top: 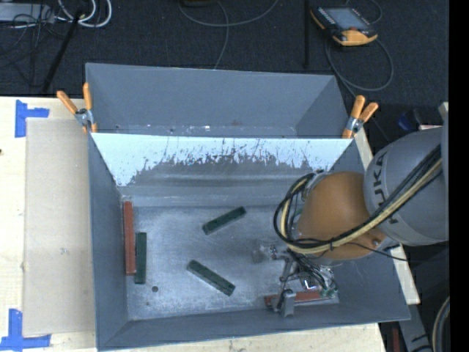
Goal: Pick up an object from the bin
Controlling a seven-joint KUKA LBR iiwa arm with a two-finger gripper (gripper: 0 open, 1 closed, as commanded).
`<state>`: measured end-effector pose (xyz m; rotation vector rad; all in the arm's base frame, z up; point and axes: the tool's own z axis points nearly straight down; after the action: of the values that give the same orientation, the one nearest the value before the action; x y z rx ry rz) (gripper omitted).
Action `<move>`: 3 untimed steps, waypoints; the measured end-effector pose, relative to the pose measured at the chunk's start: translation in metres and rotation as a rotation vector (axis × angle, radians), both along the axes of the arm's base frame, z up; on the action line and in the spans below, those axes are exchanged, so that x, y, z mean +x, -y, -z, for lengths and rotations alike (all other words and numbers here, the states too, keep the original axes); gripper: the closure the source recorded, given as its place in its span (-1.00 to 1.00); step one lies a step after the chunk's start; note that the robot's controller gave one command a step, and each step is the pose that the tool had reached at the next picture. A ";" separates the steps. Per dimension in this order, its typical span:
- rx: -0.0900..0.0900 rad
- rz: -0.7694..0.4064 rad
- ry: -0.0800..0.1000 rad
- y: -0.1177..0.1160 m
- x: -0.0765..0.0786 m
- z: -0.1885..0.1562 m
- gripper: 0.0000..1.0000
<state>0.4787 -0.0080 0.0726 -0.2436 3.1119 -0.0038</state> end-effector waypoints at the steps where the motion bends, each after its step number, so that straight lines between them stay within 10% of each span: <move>1: 0.003 0.065 0.001 0.037 -0.002 0.000 -1.00; 3: 0.001 0.057 -0.006 0.012 0.000 0.001 -1.00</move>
Offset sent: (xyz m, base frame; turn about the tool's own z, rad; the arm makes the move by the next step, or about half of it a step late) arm -0.0085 -0.0372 -0.0026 0.0582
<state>0.4791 -0.0199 0.0717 -0.1543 3.1237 -0.0023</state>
